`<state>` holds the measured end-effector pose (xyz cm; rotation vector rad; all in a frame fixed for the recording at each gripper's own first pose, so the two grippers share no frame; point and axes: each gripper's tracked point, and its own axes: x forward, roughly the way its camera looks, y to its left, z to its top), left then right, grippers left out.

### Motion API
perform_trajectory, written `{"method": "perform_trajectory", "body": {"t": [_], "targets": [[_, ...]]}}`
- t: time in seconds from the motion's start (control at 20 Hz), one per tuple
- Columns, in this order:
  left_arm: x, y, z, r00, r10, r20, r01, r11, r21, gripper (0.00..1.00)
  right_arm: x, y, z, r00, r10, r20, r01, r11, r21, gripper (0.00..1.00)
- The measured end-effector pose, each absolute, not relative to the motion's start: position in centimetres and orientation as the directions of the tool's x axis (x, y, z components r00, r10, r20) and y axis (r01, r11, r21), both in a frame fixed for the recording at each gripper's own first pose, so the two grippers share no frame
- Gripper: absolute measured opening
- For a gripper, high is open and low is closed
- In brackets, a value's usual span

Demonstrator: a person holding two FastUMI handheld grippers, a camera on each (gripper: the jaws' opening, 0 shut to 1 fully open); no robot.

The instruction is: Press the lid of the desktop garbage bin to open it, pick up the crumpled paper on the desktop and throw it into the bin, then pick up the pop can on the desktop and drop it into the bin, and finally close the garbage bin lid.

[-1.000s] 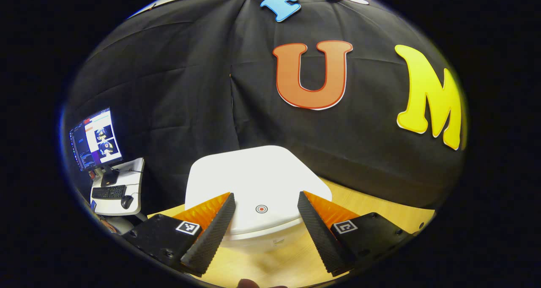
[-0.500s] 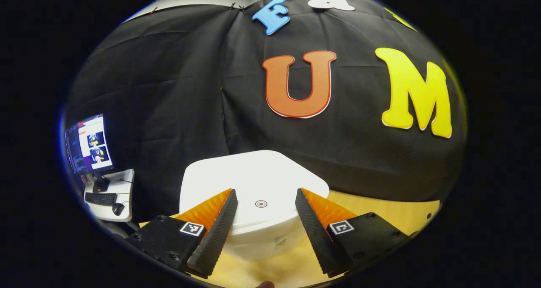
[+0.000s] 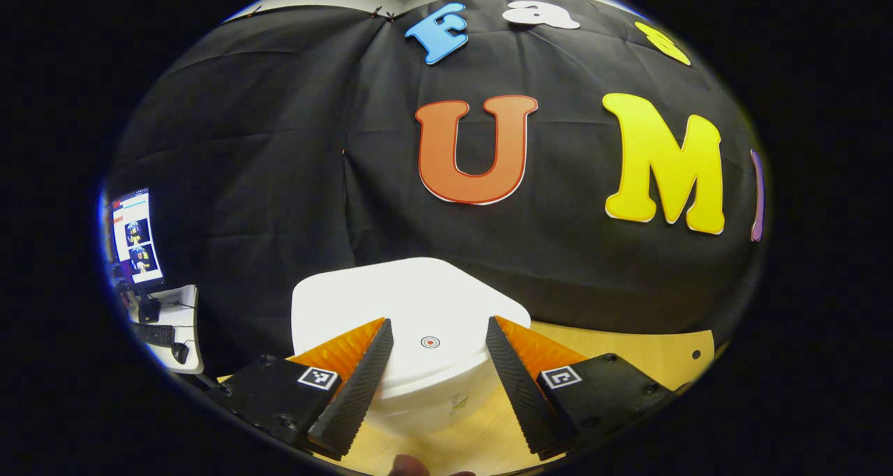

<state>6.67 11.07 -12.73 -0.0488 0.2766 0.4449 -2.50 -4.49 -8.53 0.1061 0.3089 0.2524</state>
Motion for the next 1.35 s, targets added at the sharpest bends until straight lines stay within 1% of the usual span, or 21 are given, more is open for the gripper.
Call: {"method": "perform_trajectory", "body": {"t": [0.1, 0.25, 0.4, 0.65, 0.85, 1.0, 1.05, 1.1, 1.15, 1.25, 1.35], "targets": [[6.4, 10.3, -10.8, 0.889, 0.388, -0.242, -0.394, 0.919, 0.023, 0.9, -2.3, -4.3, -8.0, 0.93, 0.243, -0.275, -0.214, 0.968, 0.131, 0.88], [6.8, 8.1, -7.7, 0.941, 0.284, -0.185, -0.281, 0.959, 0.045, 0.89, -2.2, -4.0, -6.3, 0.948, 0.214, -0.237, -0.195, 0.975, 0.102, 0.88], [5.6, 5.4, -3.7, 0.977, 0.18, -0.112, -0.172, 0.982, 0.079, 0.9, -2.2, -3.4, -4.5, 0.962, 0.185, -0.199, -0.171, 0.982, 0.084, 0.88], [3.5, -0.1, 0.3, 0.998, 0.0, -0.057, 0.002, 0.999, 0.036, 0.9, -2.1, -2.7, -1.1, 0.987, 0.116, -0.115, -0.11, 0.992, 0.058, 0.87], [0.7, -4.3, 1.8, 0.992, -0.125, -0.001, 0.125, 0.992, 0.03, 0.89, -2.8, -1.9, 1.4, 0.995, 0.092, -0.046, -0.091, 0.995, 0.029, 0.87], [-1.4, -5.8, 2.4, 0.986, -0.165, 0.036, 0.164, 0.986, 0.038, 0.89, -3.6, -1.5, 2.7, 0.997, 0.08, -0.003, -0.08, 0.997, -0.004, 0.87], [-2.0, -6.1, 2.3, 0.983, -0.176, 0.045, 0.174, 0.984, 0.037, 0.89, -3.9, -1.3, 3.0, 0.997, 0.078, 0.009, -0.078, 0.997, -0.011, 0.86], [-2.5, -6.3, 2.4, 0.983, -0.177, 0.049, 0.176, 0.984, 0.036, 0.89, -4.1, -1.1, 3.2, 0.997, 0.076, 0.017, -0.075, 0.997, -0.015, 0.87], [-3.0, -6.4, 2.3, 0.984, -0.17, 0.05, 0.169, 0.985, 0.038, 0.89, -4.2, -1.1, 3.2, 0.997, 0.074, 0.02, -0.074, 0.997, -0.013, 0.86], [-3.6, -6.5, 2.0, 0.986, -0.163, 0.048, 0.162, 0.987, 0.02, 0.89, -4.4, -0.9, 3.0, 0.997, 0.072, 0.016, -0.072, 0.997, -0.004, 0.87], [-4.1, -6.4, 1.9, 0.988, -0.147, 0.051, 0.146, 0.989, 0.035, 0.89, -4.5, -1.1, 2.6, 0.998, 0.064, 0.003, -0.064, 0.998, -0.006, 0.87]]}}
